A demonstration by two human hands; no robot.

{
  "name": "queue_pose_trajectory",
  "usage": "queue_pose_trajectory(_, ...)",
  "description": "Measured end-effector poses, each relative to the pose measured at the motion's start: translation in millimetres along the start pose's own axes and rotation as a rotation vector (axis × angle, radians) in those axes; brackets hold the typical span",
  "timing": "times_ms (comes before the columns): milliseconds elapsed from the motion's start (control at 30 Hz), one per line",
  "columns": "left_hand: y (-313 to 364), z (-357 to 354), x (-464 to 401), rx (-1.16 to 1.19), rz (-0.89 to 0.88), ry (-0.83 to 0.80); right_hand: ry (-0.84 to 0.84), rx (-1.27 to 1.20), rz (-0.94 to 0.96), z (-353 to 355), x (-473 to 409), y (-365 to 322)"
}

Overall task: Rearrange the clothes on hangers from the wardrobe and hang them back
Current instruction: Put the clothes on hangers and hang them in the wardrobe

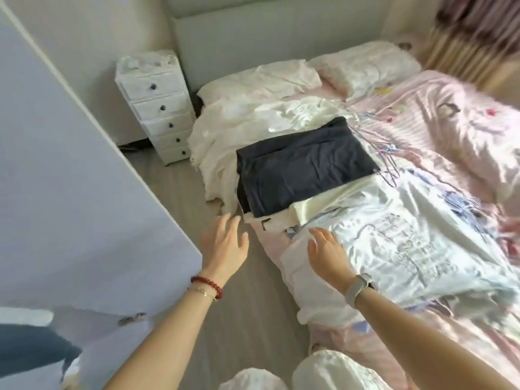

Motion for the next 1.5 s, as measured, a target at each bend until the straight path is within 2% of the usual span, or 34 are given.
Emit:
queue_pose_trajectory(200, 157.7, -90.5, -44.5, -0.012, -0.302, -0.193, 0.094, 0.009, -0.343, 51.9, -5.3, 161.1)
queue_pose_trajectory(400, 300.1, -205.5, -52.7, -0.002, -0.394, -0.529, 0.144, -0.046, -0.682, 94.7, -15.1, 326.8)
queue_pose_trajectory(567, 384.2, -282.8, -33.6, 0.004, -0.464, -0.719, 0.167, -0.023, -0.871, 125.5, -29.4, 445.9)
queue_pose_trajectory(733, 409.9, -345.7, -16.5, -0.174, -0.577, -0.869, 0.157, 0.018, -0.957, 124.8, -48.8, 532.8)
queue_pose_trajectory(867, 410.2, -378.3, -8.2, -0.274, -0.611, -0.986, 0.079, 0.009, -1.041, 108.7, -62.9, 564.4)
queue_pose_trajectory(1067, 404.2, -390.6, -6.1, -0.298, -0.611, -1.087, 0.276, 0.025, -1.067, 102.4, -78.8, 578.8)
queue_pose_trajectory(1167, 406.5, -390.4, -13.8, -0.28, -0.605, -1.132, 0.335, -0.129, -1.032, 98.5, -82.0, 574.6)
queue_pose_trajectory(1233, 416.6, -386.8, -24.1, -0.193, -0.603, -1.064, 0.36, -0.153, -1.031, 100.0, -77.0, 567.2)
queue_pose_trajectory(1267, 425.1, -383.2, -31.7, -0.122, -0.603, -0.972, 0.379, -0.137, -1.03, 101.9, -72.5, 563.8)
queue_pose_trajectory(1400, 472.6, -364.7, -76.1, 0.123, -0.673, -0.454, 0.469, -0.051, -1.024, 108.0, -41.9, 546.1)
queue_pose_trajectory(1500, 504.6, -361.5, -103.5, 0.067, -0.759, -0.294, 0.582, 0.022, -0.978, 104.7, -3.0, 531.8)
Point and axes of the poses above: each hand's wrist, its own x-axis away from the middle knuckle, its own z-axis out of the back of the hand, y = z × x, the point moved 4 cm from there along -x, towards the middle knuckle, and after that the axes turned 11 degrees about y, right-handed, at the moved point
